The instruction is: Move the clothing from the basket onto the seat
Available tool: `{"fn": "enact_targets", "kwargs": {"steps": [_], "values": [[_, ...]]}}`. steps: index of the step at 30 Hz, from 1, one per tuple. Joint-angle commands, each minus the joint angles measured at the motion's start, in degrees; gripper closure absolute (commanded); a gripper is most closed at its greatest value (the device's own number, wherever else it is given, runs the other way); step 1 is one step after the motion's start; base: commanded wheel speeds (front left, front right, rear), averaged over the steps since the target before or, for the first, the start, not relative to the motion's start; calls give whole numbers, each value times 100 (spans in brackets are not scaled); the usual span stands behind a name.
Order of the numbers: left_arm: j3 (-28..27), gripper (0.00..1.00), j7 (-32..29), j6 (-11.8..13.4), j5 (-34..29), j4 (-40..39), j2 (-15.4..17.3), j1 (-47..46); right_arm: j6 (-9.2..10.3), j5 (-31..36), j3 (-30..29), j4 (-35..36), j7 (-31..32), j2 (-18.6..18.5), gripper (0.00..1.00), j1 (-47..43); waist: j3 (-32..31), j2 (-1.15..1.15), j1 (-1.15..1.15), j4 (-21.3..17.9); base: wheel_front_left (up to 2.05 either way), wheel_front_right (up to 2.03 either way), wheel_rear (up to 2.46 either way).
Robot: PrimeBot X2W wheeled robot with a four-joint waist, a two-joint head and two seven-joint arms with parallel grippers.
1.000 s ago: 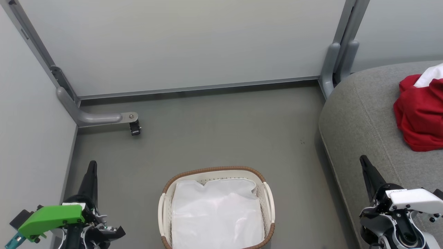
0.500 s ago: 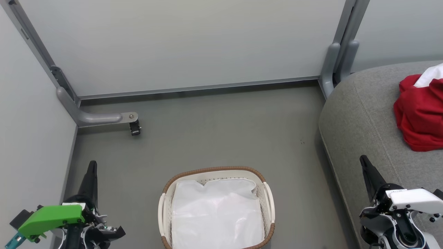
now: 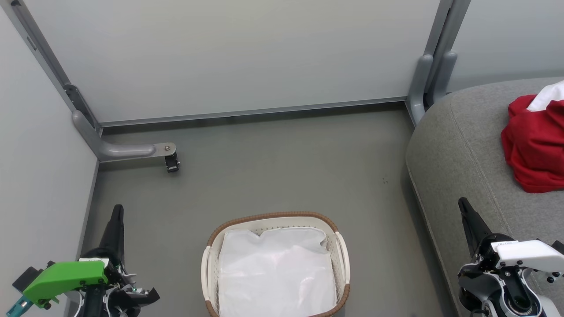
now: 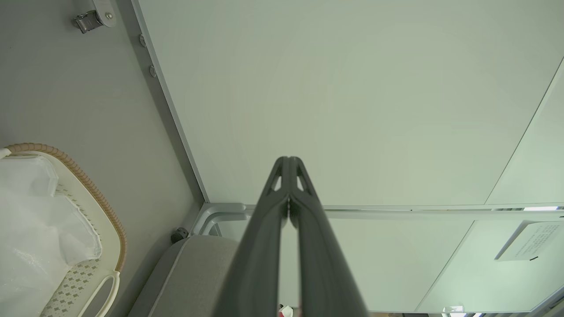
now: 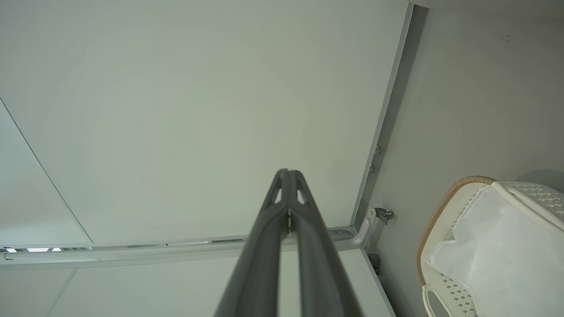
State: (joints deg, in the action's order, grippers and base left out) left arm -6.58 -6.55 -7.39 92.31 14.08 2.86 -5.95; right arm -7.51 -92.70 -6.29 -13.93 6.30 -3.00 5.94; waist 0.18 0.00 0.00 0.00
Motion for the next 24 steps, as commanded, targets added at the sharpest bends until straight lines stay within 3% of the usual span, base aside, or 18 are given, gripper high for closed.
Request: {"fn": "enact_targets", "kwargs": {"steps": [1, 24], "values": [[-7, 100, -16, -25, 19, -10, 1, -55, 4, 23, -15, -16, 31, -12, 100, 48, 0, 0, 0, 0, 0, 0, 0], [-7, 100, -16, -25, 19, -11, 1, -55, 3, 29, -23, -16, 23, -8, 100, 49, 0, 0, 0, 0, 0, 0, 0]]}}
